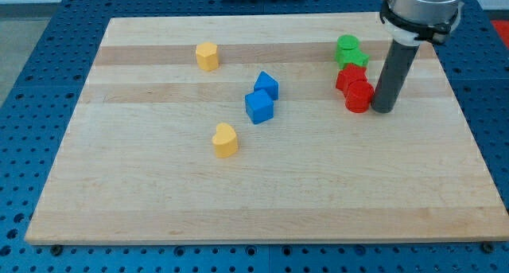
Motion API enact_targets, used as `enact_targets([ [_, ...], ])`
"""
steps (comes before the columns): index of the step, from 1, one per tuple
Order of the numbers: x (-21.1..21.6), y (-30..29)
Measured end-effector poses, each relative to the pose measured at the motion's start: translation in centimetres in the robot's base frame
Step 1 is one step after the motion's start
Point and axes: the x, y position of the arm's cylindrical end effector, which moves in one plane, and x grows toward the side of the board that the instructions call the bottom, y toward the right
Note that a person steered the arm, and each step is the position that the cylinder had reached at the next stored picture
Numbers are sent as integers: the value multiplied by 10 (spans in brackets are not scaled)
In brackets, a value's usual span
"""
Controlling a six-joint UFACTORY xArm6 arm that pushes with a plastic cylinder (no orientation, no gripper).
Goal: Point your arm at the yellow hexagon
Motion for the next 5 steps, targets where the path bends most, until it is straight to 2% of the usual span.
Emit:
enact_targets([
  [4,6,-5],
  [5,23,-3],
])
